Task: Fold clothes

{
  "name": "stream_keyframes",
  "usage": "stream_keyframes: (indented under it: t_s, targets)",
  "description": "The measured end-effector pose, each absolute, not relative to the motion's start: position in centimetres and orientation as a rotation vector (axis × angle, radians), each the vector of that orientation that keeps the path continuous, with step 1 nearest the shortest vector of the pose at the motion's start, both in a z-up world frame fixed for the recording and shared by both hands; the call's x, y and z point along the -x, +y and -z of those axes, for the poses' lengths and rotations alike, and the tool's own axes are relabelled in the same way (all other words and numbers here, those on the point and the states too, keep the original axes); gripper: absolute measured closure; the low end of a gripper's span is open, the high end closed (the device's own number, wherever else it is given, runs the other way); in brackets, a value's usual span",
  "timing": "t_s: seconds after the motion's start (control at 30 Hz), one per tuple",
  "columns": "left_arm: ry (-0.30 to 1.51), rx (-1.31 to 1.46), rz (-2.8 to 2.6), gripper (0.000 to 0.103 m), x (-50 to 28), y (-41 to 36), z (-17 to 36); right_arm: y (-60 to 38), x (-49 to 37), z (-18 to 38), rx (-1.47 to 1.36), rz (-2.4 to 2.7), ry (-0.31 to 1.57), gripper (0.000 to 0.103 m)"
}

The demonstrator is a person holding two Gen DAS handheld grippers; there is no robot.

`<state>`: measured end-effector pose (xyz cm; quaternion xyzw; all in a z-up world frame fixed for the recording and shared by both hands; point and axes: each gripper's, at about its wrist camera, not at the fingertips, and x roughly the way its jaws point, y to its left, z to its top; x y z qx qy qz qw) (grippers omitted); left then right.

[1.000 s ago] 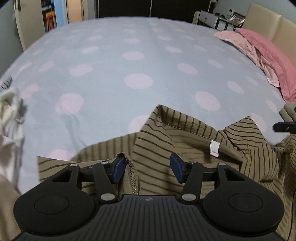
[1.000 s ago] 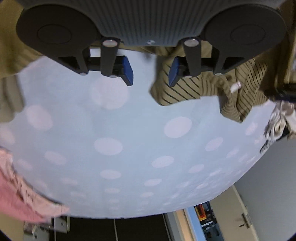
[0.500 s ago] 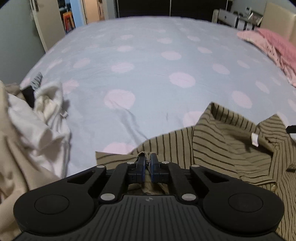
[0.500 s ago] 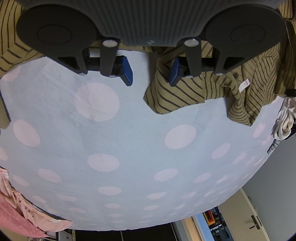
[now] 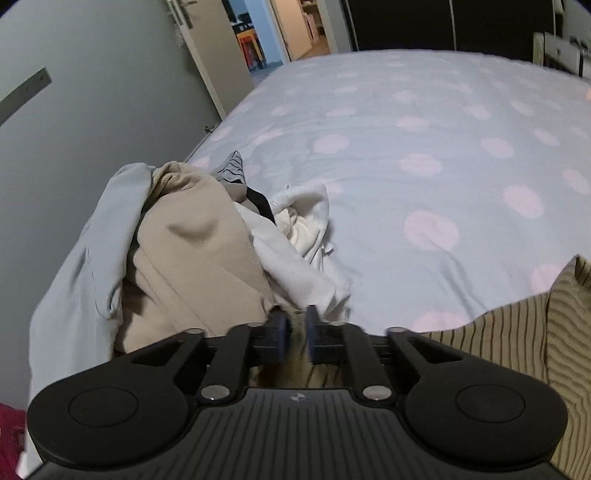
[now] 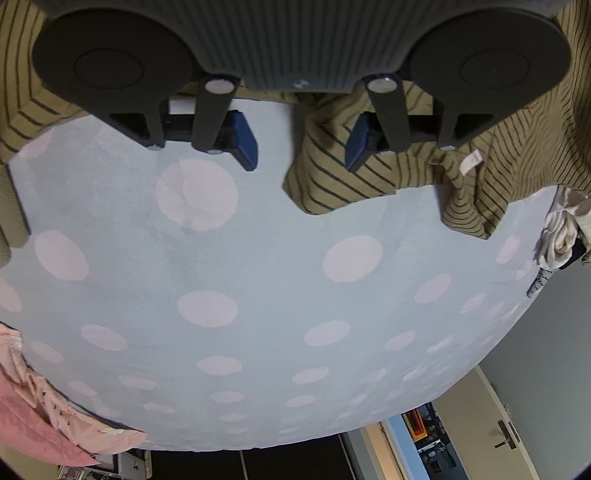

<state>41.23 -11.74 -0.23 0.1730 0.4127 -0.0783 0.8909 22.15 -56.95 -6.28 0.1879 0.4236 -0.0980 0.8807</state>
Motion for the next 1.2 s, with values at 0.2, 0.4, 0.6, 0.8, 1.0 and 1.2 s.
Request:
stream_keyframes:
  t_s: [0.2, 0.4, 0.6, 0.8, 1.0, 1.2]
  targets:
    - [0.79, -0.45, 0.241, 0.056, -39.9, -16.6, 1.3, -57.2, -23.9, 7.1, -0.419, 0.218, 0.897, 0.046]
    - [0.863, -0.478, 0.039, 0.058, -42.7, -15.3, 2.1, -57.7, -25.1, 7.6, -0.453, 0.235, 0.896, 0.046]
    - [0.807, -0.387, 0.121, 0.063, -41.9, -12.9, -0.2, -57.8, -25.5, 8.3, -0.462, 0.21, 0.91, 0.046]
    - [0.779, -0.443, 0.102, 0.052, -41.8, -14.8, -0.9, -58.4, -25.9, 9.5, -0.537, 0.243, 0.94, 0.058]
    - [0.841, -0.409, 0.119, 0.052, -42.9, -11.4, -0.8, -57.3, -27.3, 7.8, -0.416, 0.208, 0.911, 0.1]
    - [0.791, -0.421, 0.194, 0.051, -41.3, -9.8, -1.2, -56.0, -30.3, 4.9, -0.355, 0.153, 0.808, 0.1]
